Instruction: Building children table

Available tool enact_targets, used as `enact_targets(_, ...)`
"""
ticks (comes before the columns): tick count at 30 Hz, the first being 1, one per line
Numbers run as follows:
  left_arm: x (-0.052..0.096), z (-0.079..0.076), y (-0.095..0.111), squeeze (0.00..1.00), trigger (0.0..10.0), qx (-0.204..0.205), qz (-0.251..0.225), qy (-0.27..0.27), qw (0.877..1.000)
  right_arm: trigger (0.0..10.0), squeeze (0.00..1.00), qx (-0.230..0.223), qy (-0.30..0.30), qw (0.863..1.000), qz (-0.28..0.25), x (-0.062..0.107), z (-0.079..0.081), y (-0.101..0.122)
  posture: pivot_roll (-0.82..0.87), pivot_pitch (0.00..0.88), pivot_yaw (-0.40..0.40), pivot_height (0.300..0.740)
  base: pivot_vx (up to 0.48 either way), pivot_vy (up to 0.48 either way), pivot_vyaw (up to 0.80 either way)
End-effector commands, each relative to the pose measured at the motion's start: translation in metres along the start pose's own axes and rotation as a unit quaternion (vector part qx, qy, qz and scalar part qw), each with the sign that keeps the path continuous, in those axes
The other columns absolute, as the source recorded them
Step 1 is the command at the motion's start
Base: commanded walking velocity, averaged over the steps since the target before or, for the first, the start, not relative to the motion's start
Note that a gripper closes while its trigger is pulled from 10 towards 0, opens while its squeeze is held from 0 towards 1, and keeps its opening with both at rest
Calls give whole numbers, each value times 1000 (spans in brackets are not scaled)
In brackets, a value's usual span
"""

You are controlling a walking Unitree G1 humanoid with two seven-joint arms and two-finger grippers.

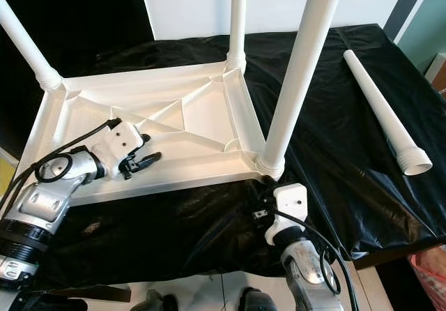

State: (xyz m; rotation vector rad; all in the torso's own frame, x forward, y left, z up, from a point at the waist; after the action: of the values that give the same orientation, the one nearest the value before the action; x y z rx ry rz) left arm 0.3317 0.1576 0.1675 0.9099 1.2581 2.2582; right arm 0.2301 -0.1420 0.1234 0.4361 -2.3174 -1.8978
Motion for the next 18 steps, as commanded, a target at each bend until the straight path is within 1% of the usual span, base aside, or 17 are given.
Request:
enact_targets(1, 3, 5, -4, 0, 10000, -8, 7, 18, 1000, 10000, 0, -10, 8, 1000, 16, -1, 0, -7, -88, 162, 42, 740, 0, 0, 0)
enact_targets(6, 6, 4, -7, 0, 10000, -9, 12, 0, 1000, 10000, 0, -3, 9, 1000, 13, -7, -4, -7, -87, 162, 41, 740, 0, 0, 0)
enact_targets(9, 7, 0, -12, 0, 10000, -5, 27, -20, 999, 10000, 0, 8, -6, 1000, 11, -18, -14, -8, -81, 160, 39, 740, 0, 0, 0)
enact_targets(12, 8, -3, -15, 0, 10000, -12, 32, -30, 999, 10000, 0, 8, -15, 1000, 11, -22, -18, -9, -80, 160, 39, 740, 0, 0, 0)
enact_targets(15, 8, -3, -19, 0, 10000, -10, 39, -28, 999, 10000, 0, 11, -18, 1000, 8, -27, -22, -8, -80, 160, 39, 740, 0, 0, 0)
enact_targets(18, 5, -11, -21, 0, 10000, -22, 44, -37, 998, 10000, 0, 16, -28, 999, 4, -35, -33, -8, -70, 151, 38, 740, 0, 0, 0)
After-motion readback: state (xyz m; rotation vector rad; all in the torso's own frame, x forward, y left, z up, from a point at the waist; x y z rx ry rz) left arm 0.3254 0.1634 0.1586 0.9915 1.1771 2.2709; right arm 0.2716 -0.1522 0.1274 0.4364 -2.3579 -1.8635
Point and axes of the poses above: a point about 5 cm out from each wrist's last joint towards the gripper, its own x axis pointing back from the gripper into the wrist, its own y axis along the axis of the wrist's last joint, z = x × y, the point moved 1 cm from there along -x, pointing out of the wrist towards the gripper, and after that the axes turned 11 degrees about x, right-handed, at the moved point
